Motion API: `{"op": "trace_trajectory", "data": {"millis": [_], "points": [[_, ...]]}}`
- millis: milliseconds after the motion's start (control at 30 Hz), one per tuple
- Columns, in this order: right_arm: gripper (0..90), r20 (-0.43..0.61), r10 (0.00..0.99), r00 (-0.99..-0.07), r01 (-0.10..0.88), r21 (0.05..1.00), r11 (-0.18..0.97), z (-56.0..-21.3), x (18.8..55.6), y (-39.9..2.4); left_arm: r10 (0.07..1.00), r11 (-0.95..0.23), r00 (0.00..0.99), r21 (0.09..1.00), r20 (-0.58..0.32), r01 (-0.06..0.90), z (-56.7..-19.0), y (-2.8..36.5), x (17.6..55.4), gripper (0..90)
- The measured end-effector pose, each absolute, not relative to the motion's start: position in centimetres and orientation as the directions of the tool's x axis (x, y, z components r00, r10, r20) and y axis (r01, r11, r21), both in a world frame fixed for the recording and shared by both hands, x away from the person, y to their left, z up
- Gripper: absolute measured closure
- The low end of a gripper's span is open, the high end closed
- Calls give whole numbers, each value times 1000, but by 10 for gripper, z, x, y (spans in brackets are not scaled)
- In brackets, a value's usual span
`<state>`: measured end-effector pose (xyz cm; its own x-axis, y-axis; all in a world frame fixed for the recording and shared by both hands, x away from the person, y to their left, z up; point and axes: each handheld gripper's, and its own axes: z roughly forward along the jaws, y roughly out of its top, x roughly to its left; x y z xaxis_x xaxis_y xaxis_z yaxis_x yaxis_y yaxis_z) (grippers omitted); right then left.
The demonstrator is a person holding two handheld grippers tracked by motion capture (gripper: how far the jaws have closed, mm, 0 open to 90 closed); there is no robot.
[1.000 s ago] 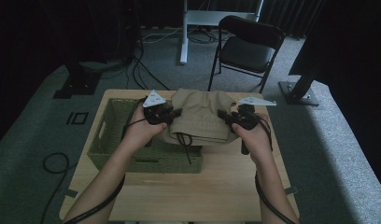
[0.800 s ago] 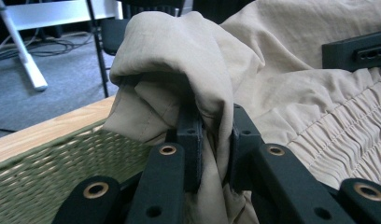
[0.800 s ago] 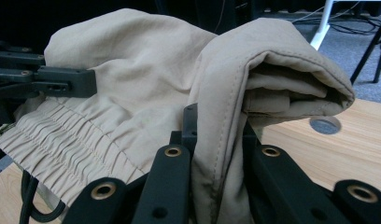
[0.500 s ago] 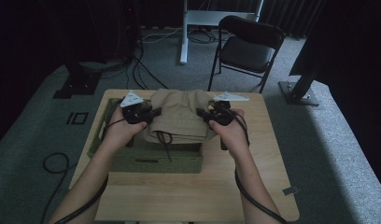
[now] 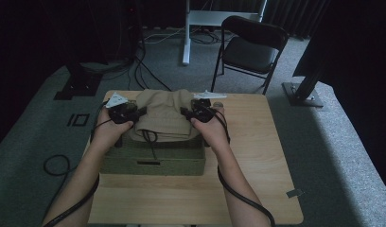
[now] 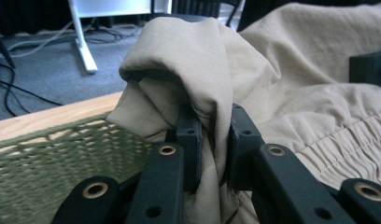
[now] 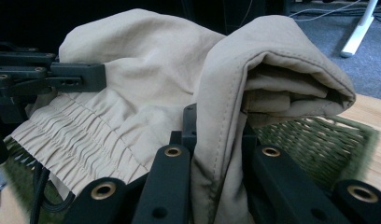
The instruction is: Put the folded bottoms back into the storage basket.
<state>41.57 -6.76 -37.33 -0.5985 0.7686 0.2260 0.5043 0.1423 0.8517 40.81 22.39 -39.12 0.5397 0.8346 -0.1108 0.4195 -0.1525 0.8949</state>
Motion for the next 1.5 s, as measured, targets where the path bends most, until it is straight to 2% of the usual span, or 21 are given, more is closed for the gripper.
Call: {"op": "trace_trajectory", "data": {"millis": [200,400,533,767,1367,1500], "points": [[812,226,773,-593,524,837,157,-395,425,-55,844,-146,520,877,-132,459,-415,232,417,792],[812,239,781,-577,563,809,168,-418,428,-47,853,-190,511,849,-106,493,-432,232,420,792],[812,241,783,-574,583,791,184,-431,428,-42,862,-194,493,820,-120,538,-444,233,420,792],[812,257,802,-540,615,770,168,-452,432,-31,886,-202,455,811,-88,549,-462,235,425,783],[804,161,846,-509,676,682,278,-492,450,0,911,-194,401,758,-95,623,-500,245,432,778],[760,153,856,-495,698,657,286,-498,452,1,912,-200,399,746,-95,635,-503,246,433,754]]}}
